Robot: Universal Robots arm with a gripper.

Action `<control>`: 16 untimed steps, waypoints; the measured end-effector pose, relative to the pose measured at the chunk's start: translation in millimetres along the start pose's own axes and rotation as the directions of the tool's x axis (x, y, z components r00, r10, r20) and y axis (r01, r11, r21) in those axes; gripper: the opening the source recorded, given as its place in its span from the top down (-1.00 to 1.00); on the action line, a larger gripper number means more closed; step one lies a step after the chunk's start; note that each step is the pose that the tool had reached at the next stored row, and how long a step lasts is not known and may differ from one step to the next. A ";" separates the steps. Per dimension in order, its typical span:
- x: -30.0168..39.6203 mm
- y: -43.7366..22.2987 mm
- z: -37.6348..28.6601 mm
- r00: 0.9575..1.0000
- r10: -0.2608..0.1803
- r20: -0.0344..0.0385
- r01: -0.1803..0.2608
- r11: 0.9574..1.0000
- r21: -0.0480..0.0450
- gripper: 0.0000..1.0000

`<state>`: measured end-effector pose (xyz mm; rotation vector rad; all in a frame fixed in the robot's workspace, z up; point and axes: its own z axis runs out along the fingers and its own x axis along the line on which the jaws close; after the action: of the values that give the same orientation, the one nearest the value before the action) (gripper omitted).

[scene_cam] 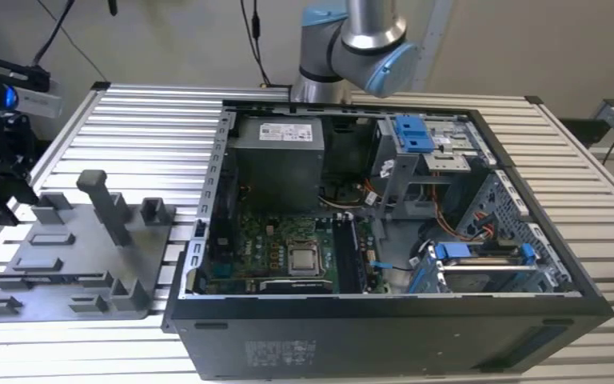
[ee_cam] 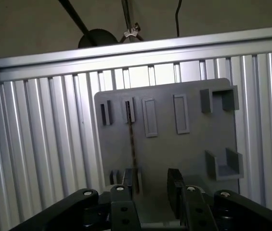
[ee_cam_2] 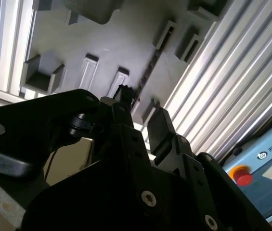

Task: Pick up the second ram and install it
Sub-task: 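Pick up the second ram and move it above second insertion slot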

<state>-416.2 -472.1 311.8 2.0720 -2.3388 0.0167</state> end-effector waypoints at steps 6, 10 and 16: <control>-0.1 0.0 5.7 1.000 0.000 0.000 0.000 1.000 0.000 0.16; -0.2 0.0 8.2 1.000 0.000 0.000 0.000 1.000 0.000 0.16; -0.2 0.0 9.6 1.000 0.000 0.000 0.000 1.000 0.000 0.16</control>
<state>-416.2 -472.1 302.3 2.0720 -2.3389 0.0168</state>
